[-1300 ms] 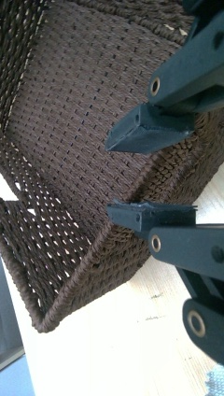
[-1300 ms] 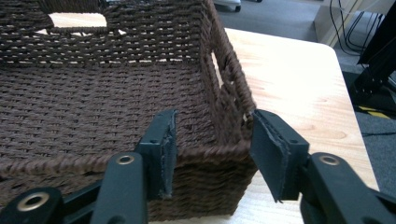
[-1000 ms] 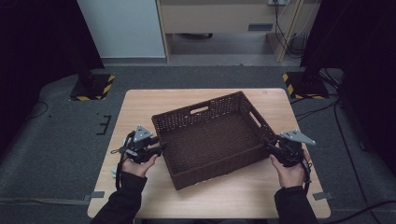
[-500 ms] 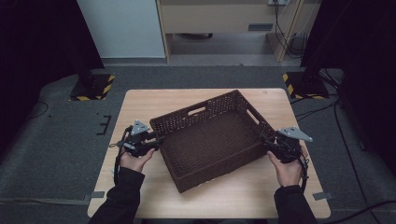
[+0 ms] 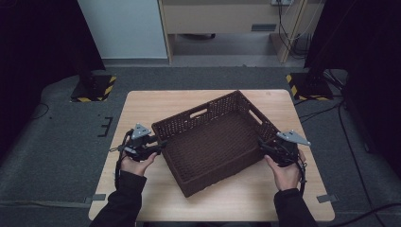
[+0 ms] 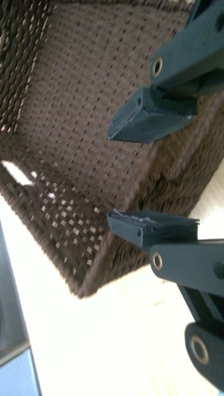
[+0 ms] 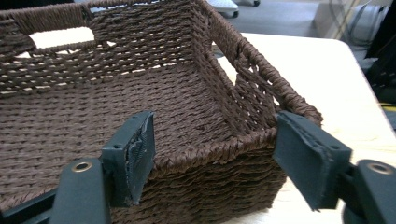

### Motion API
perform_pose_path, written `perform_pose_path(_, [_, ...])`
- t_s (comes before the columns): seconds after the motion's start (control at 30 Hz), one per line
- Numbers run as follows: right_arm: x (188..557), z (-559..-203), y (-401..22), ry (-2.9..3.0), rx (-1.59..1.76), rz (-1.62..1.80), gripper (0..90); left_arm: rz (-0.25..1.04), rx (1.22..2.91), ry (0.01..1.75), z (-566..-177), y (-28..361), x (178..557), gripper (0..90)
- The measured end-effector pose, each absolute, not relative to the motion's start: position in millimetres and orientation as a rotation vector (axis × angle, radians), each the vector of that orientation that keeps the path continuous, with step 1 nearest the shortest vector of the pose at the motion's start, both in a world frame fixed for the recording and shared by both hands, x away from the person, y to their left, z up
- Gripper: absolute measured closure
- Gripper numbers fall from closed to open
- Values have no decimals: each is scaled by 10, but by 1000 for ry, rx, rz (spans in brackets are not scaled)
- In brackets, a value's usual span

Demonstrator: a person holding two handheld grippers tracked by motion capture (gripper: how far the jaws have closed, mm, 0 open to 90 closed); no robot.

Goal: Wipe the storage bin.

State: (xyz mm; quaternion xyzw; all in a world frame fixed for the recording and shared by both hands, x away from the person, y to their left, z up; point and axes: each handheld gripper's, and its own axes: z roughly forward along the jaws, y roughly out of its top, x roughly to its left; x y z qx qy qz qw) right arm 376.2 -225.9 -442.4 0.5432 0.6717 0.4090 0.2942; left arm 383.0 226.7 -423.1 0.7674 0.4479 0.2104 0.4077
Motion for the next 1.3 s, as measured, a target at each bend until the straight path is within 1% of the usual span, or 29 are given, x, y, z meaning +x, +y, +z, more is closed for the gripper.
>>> perform_pose_path(0.2, [3834, -4424, -2257, 1783, 1431, 1060, 302, 514, 1942, 1125, -4286, 2262, 3889, 484])
perform_pose_path(0.33, [3842, -4413, -2264, 1785, 1405, 1062, 323, 511, 1936, 1140, -4291, 2238, 3834, 506])
perform_pose_path(0.53, [3744, -4404, -2195, 1800, 1421, 1124, 270, 502, 1936, 1142, -4284, 2213, 3766, 504])
perform_pose_path(0.63, [3744, -4427, -2142, 1813, 1420, 1123, 277, 491, 1941, 1130, -4270, 2211, 3748, 502])
perform_pose_path(0.7, [3761, -4442, -2136, 1810, 1418, 1119, 286, 474, 1945, 1120, -4250, 2233, 3766, 504])
perform_pose_path(0.77, [3787, -4454, -2144, 1816, 1414, 1120, 284, 504, 1939, 1120, -4224, 2270, 3788, 508])
perform_pose_path(0.8, [3799, -4458, -2143, 1818, 1418, 1121, 280, 522, 1930, 1124, -4213, 2293, 3806, 492])
perform_pose_path(0.9, [3832, -4459, -2147, 1819, 1402, 1100, 284, 545, 1901, 1141, -4208, 2384, 3874, 483])
perform_pose_path(0.97, [3857, -4460, -2149, 1815, 1401, 1087, 289, 535, 1892, 1152, -4228, 2449, 3952, 482])
perform_pose_path(1.1, [3824, -4415, -2134, 1816, 1384, 1104, 319, 552, 1883, 1142, -4274, 2527, 4041, 482])
perform_pose_path(1.17, [3788, -4392, -2124, 1820, 1391, 1137, 317, 556, 1881, 1137, -4293, 2553, 4064, 481])
perform_pose_path(1.3, [3761, -4430, -2054, 1840, 1400, 1101, 294, 558, 1889, 1128, -4291, 2559, 4093, 472])
